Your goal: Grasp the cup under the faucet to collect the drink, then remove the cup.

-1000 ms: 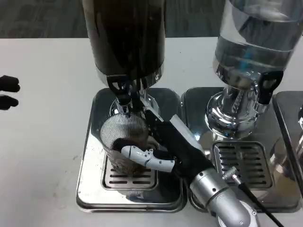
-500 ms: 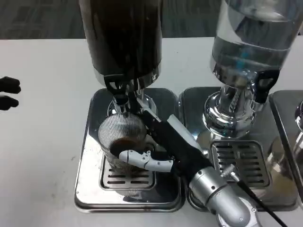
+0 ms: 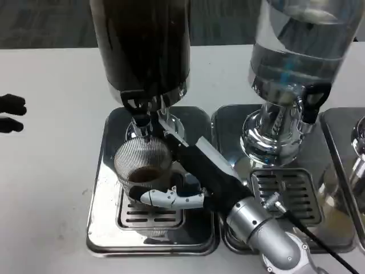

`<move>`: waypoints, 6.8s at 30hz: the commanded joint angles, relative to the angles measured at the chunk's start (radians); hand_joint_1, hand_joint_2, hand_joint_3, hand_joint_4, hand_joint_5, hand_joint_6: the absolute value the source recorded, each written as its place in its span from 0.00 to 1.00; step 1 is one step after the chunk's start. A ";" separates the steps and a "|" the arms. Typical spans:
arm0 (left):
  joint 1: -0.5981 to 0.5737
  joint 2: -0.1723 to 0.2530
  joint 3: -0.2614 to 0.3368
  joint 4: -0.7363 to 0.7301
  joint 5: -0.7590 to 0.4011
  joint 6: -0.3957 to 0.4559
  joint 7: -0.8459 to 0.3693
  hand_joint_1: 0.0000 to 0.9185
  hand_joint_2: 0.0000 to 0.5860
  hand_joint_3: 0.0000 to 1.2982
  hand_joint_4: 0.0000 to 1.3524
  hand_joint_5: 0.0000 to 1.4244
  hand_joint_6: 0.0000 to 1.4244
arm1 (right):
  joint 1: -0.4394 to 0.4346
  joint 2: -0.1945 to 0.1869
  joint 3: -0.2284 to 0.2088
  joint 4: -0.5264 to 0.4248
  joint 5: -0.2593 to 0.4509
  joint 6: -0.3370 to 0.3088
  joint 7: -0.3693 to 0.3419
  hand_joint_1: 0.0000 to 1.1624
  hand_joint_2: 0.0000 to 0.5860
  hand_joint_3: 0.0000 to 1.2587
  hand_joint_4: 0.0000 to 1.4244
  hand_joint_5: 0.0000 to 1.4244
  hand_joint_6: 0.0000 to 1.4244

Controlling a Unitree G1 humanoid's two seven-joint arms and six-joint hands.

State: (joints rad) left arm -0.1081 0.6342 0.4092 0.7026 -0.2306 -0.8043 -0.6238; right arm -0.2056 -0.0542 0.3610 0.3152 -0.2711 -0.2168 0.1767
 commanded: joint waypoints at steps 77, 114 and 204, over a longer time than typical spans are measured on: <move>-0.060 0.027 -0.077 0.047 0.003 -0.028 -0.047 0.00 0.21 0.35 0.34 0.36 0.34 | 0.201 -0.006 -0.059 -0.226 -0.212 -0.016 -0.383 0.67 0.35 0.35 0.33 0.47 0.65; 0.030 0.037 -0.227 -0.027 0.086 -0.274 -0.113 0.00 0.21 0.03 0.00 0.00 0.03 | 0.365 -0.045 -0.123 -0.492 -0.202 0.060 -0.325 0.65 0.44 0.36 0.33 0.48 0.65; 0.211 0.289 -0.277 -0.222 0.390 -0.626 0.148 0.00 0.18 0.00 0.00 0.00 0.00 | 0.611 -0.084 -0.151 -0.859 -0.164 0.081 -0.147 0.59 0.52 0.38 0.35 0.50 0.69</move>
State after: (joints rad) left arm 0.0881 0.9122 0.1175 0.4942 0.1383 -1.4408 -0.4962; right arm 0.4189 -0.1472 0.2141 -0.5183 -0.4614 -0.1283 0.0348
